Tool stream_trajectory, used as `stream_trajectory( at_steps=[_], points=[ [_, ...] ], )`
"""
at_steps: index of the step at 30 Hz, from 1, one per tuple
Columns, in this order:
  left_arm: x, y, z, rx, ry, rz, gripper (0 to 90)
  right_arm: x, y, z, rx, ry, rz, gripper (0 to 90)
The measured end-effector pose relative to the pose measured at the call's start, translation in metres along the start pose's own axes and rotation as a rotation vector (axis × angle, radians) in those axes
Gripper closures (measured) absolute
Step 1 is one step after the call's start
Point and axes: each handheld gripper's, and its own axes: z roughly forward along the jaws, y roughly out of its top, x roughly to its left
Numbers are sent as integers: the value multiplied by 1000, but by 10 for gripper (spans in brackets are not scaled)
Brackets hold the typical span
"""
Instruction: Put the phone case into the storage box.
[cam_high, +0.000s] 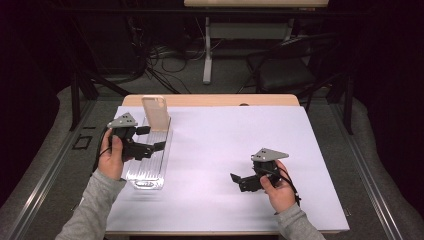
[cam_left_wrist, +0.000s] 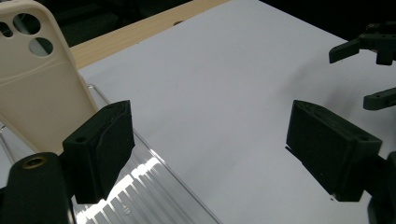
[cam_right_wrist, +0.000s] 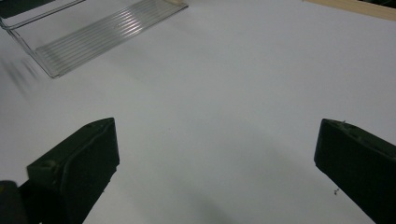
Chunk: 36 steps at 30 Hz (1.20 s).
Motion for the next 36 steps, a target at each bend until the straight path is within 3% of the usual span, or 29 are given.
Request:
stream_trajectory(
  at_steps=[6, 13, 25, 36],
  points=[
    [-14, -5, 2, -5, -11, 27, 154, 1, 0, -1, 2, 0, -10, 0],
    [-25, -14, 1, -38, -59, 33, 154, 3, 1, -1, 4, 9, -20, 0],
    [-33, -29, -7, -69, -105, 64, 154, 4, 0, -1, 10, 12, -36, 5],
    [-38, -44, 3, -54, -129, 54, 154, 3, 0, -3, 0, 7, -42, 17]
  ],
)
